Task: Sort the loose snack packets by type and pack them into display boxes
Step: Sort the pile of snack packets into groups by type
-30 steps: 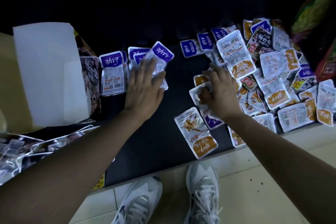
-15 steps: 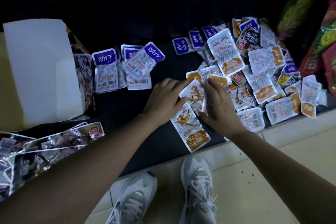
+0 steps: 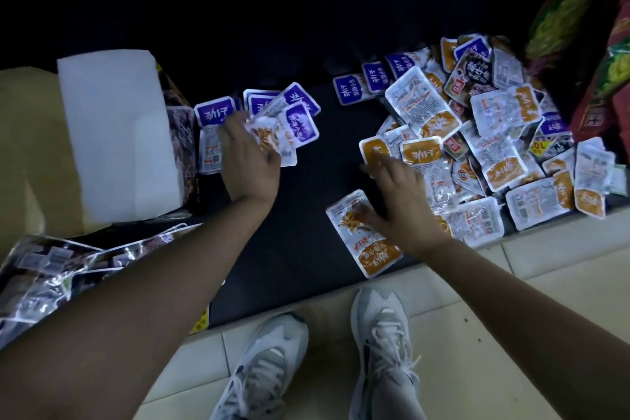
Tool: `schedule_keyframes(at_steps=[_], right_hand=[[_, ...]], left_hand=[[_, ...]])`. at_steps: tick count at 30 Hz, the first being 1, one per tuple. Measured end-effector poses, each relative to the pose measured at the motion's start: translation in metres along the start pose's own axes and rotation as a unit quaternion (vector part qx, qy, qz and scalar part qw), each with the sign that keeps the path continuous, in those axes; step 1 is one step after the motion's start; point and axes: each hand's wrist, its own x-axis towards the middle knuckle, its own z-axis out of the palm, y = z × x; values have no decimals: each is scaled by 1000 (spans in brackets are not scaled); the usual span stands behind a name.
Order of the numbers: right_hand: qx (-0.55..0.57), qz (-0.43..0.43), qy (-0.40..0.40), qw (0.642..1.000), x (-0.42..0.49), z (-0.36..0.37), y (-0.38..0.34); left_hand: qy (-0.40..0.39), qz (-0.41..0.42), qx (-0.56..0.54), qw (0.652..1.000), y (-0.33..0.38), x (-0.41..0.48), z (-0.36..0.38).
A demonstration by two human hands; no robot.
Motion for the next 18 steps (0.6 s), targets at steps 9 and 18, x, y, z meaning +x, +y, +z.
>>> schedule_keyframes(at_steps=[9, 18], right_hand=[[11, 39, -3, 999, 11, 18, -7], [-12, -32, -85, 996, -13, 21, 2]], left_hand=[[-204, 276, 299, 890, -24, -4, 15], [-215, 323, 334, 859, -27, -16, 15]])
